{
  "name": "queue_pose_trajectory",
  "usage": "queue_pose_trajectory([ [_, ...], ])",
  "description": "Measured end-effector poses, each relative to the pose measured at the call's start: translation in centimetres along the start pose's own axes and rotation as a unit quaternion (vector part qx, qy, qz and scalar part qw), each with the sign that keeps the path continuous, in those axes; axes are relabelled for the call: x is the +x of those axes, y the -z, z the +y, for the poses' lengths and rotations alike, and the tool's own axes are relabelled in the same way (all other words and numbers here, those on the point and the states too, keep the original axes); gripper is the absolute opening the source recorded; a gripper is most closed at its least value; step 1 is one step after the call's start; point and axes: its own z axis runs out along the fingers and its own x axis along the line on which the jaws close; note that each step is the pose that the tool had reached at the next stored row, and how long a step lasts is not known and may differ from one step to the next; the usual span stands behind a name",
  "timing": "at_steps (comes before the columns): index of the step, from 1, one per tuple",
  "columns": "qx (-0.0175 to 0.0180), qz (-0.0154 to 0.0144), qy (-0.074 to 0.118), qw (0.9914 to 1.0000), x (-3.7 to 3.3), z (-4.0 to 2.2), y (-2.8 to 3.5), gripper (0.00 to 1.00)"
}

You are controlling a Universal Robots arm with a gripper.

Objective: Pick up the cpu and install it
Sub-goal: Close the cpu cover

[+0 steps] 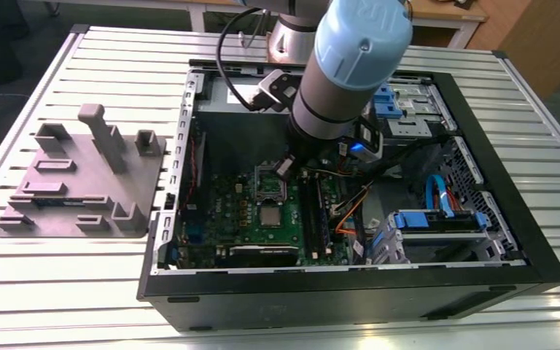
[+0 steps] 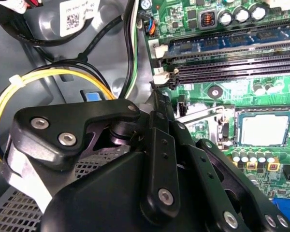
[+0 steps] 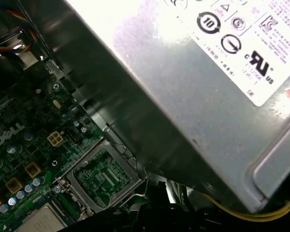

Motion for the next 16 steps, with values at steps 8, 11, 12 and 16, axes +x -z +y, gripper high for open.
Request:
queue_pose_trajectory([
  [8, 0.0028, 0.0034, 0.000, 0.99999, 0.01, 0.23, 0.50, 0.10],
  [11, 0.0071, 0.0083, -0.001, 0.99994, -0.01, 0.38, 0.92, 0.10],
  [12, 0.0080, 0.0092, -0.001, 0.99992, -0.02, 0.40, 1.01, 0.10],
  [16, 0.0099, 0.0113, -0.001, 0.99989, -0.09, 0.50, 1.40, 0.10],
])
